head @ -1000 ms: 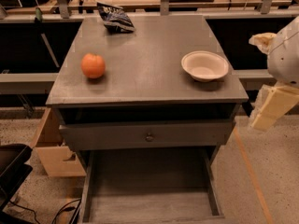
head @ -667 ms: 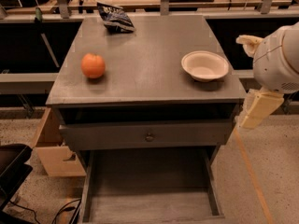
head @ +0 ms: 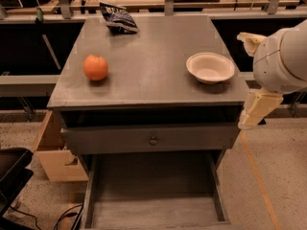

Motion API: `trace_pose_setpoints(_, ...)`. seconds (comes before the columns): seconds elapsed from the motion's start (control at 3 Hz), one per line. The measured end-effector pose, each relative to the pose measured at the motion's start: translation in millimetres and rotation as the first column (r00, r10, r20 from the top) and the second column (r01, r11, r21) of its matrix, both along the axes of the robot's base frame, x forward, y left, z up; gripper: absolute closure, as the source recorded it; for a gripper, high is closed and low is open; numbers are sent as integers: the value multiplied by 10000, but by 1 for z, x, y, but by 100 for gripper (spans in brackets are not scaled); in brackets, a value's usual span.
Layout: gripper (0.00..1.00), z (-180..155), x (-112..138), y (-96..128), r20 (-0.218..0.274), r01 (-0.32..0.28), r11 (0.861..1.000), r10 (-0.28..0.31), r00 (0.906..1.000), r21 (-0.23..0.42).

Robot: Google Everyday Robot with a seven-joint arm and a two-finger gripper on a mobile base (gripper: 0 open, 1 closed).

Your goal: Move paper bowl near blue chip bag

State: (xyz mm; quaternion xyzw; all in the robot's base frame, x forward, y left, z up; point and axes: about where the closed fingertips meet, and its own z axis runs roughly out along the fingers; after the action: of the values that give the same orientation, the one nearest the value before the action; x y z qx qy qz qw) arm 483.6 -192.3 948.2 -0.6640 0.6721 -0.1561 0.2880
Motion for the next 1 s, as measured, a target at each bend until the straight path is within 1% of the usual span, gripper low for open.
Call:
trace_pose_setpoints(0.33, 0, -2, 6, 0, 141, -52, 9998, 54, 9999, -185)
trace_pose_setpoints(0.67, 0, -9, 22, -6, 508, -180, 9959, 226, 9985, -886)
trace_pose_setpoints(1.0, 0, -17, 39, -22, 952, -233, 9877, 383, 9947, -1545)
